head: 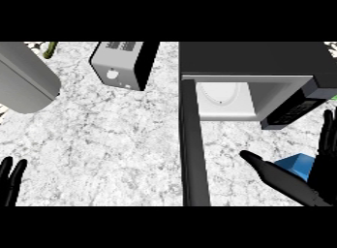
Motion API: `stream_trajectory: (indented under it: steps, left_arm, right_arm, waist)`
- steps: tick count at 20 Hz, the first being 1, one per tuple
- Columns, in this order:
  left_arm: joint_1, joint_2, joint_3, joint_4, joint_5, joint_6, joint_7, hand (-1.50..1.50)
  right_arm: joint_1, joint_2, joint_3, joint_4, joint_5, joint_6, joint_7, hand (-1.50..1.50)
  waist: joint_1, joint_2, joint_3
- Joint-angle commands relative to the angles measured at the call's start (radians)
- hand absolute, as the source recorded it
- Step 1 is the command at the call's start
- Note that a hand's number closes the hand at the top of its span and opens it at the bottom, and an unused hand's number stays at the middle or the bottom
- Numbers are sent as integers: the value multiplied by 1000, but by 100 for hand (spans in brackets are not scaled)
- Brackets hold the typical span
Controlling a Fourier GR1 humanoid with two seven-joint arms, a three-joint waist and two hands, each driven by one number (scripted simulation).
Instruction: Pick up the milk, place it into the microwave and close the microwave
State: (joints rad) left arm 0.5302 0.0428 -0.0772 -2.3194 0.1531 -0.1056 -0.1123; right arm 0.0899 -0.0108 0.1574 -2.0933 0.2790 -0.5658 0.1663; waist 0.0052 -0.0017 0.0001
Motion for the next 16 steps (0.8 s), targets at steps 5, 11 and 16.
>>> stream_trajectory:
  steps: [5,11,16]
  left_arm:
    - [57,-19,6,62,-32,-47,-108,-150]
    - [107,-42,-121,-2,-105,14,-89,-150]
    - [111,22,73,19,51,-98,-108,-150]
  right_arm:
    - [160,8,-113,95,-171,27,-226,-150]
    - [223,11,-145,172,-270,43,-354,-150]
    - [278,11,-217,343,-359,128,-557,-150]
  waist:
    - [-4,0,0]
    - [-4,0,1]
    - [-5,0,1]
